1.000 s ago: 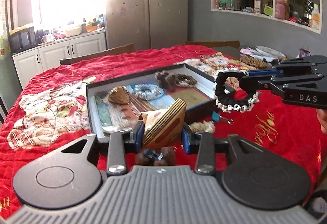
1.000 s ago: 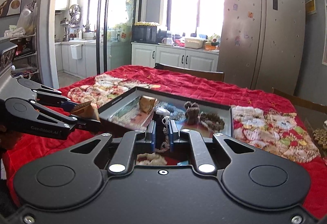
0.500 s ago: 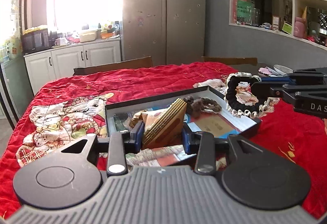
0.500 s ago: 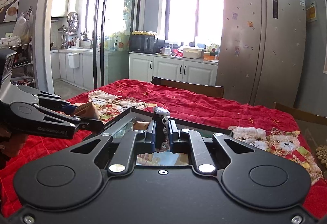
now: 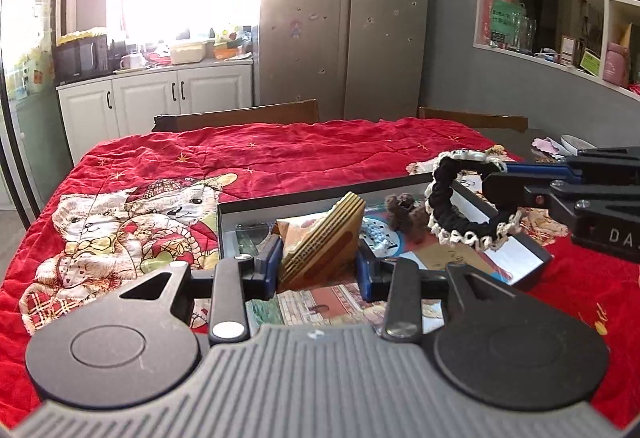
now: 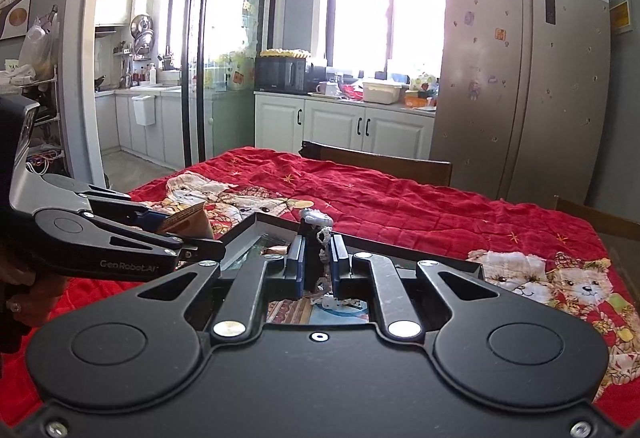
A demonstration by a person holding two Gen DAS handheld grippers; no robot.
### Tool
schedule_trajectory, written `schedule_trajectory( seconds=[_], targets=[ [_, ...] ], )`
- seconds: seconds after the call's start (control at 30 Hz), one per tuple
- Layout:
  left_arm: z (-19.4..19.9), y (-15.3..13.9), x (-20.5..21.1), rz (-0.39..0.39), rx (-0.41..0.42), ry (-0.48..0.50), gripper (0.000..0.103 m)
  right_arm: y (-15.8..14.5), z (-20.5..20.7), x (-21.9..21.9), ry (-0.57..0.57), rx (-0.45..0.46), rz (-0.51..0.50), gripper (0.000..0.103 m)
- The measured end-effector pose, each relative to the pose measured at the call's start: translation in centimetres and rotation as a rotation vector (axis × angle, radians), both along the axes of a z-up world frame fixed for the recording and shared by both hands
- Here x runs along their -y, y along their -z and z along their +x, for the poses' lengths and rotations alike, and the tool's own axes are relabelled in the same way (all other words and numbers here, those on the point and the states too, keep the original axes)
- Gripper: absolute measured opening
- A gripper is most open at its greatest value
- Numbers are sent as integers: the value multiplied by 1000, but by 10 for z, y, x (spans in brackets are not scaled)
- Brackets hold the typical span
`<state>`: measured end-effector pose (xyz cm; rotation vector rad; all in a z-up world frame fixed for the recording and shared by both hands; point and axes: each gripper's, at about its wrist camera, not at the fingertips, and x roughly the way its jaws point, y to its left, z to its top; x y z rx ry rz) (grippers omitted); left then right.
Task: Organize objects
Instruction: 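Carry both held items up and over the open black box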
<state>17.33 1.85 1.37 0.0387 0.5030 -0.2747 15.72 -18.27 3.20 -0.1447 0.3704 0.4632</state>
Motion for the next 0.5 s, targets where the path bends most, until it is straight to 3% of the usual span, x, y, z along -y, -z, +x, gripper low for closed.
schedule_trajectory(
  seconds=[0.13, 0.5],
  targets=[
    [11, 9, 2, 22, -6, -12, 41, 10, 18, -5, 2, -27, 3, 12],
    [45, 31, -2, -11, -57, -53, 41, 42, 72, -7, 50, -121, 63, 12]
  ],
)
